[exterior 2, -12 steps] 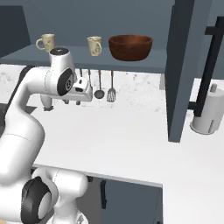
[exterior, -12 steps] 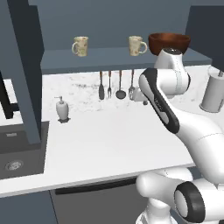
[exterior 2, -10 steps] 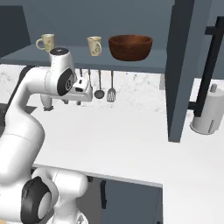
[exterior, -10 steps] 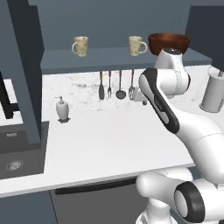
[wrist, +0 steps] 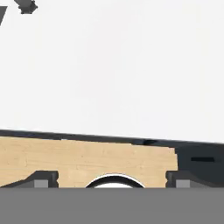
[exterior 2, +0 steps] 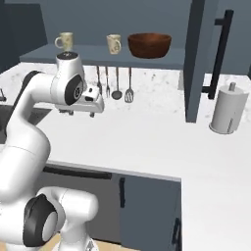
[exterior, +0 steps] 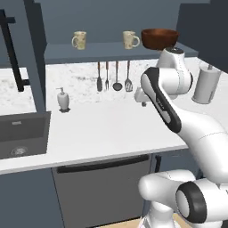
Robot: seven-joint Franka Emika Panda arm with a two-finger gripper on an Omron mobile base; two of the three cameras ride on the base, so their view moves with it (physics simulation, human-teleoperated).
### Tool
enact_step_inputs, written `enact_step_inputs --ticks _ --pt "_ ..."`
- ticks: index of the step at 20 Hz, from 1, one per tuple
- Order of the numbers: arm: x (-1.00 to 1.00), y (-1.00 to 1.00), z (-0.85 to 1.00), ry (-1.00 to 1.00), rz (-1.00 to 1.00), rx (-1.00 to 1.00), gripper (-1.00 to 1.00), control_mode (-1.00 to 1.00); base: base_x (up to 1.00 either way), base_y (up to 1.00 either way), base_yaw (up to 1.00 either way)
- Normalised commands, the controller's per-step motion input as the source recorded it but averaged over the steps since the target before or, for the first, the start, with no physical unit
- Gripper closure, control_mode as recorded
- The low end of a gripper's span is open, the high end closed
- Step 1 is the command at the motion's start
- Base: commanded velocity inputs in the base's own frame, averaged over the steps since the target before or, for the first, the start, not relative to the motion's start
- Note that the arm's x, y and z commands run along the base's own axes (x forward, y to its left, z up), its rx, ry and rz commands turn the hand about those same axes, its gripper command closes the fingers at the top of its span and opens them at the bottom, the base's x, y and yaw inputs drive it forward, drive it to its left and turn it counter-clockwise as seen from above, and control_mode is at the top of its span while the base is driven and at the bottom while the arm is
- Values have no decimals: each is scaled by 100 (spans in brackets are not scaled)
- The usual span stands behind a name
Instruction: Gather all objects into one cabinet and sort the glasses and bowls to opposite sides.
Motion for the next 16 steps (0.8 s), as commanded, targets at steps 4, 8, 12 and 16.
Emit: enact_step_inputs --ticks 4,8,12,16 --pt "0 0 0 0 0 0 -100 100 -100 -21 0" --pt "0 0 0 0 0 0 -100 100 -100 -17 0" --pt "0 0 0 0 0 0 -100 100 -40 -6 0" --pt "0 0 0 0 0 0 -100 100 -12 14 1"
